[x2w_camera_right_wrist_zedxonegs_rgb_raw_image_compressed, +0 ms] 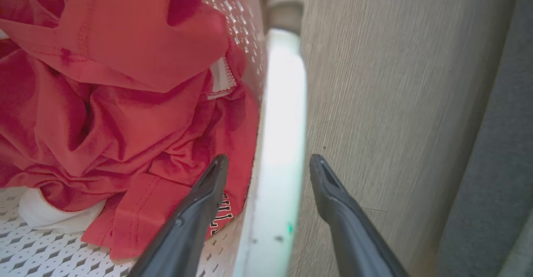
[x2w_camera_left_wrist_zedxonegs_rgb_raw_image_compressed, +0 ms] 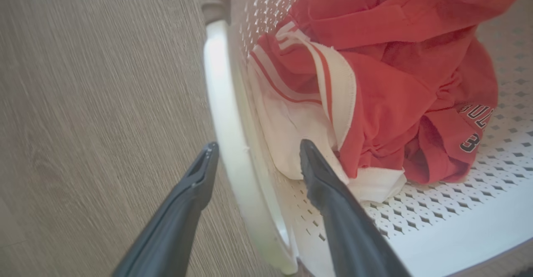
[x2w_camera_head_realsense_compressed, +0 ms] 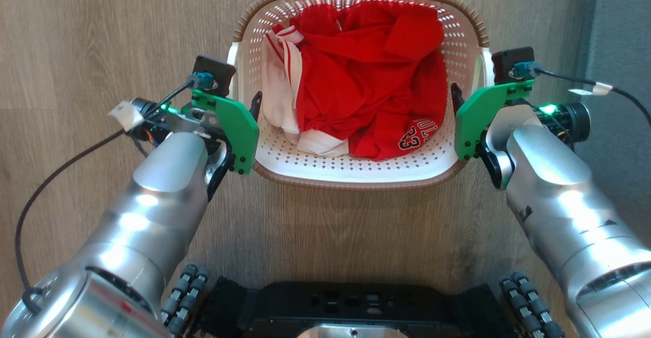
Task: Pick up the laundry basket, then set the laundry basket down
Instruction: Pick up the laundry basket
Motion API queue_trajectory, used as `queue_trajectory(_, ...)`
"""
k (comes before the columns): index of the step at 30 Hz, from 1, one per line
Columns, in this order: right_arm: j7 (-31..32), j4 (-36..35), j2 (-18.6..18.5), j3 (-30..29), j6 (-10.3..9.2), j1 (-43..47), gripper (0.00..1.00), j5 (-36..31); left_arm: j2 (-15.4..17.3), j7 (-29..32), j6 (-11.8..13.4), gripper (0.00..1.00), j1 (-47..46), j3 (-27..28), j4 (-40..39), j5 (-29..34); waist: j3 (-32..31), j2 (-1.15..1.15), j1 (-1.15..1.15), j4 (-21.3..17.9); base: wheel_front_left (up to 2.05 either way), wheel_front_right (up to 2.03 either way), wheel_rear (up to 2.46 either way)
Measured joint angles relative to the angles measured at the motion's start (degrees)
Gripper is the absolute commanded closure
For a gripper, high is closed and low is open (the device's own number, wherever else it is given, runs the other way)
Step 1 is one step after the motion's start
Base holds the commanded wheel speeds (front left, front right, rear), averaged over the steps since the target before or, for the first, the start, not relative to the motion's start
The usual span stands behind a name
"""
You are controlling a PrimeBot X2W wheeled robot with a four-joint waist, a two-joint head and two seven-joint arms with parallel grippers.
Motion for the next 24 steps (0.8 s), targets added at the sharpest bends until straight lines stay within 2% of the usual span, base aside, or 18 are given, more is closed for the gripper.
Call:
queue_trajectory(4, 1.68, -0.03, -0.05, 1.40, 0.00, -0.07, 0.00, 2.52, 0.00, 0.71, -0.43, 0.00, -0.68, -1.85, 0.29, 0.00, 0.88, 0.00, 0.00, 0.27, 0.00, 0.00, 0.00)
queue_trajectory(24, 0.04, 3.89, -0.14, 2.96, 0.00, -3.34, 0.00, 2.01, 0.00, 3.20, -0.42, 0.00, -2.92, -7.35, 0.18, -4.36, 3.84, 0.00, 0.00, 1.19, 0.00, 0.00, 0.00)
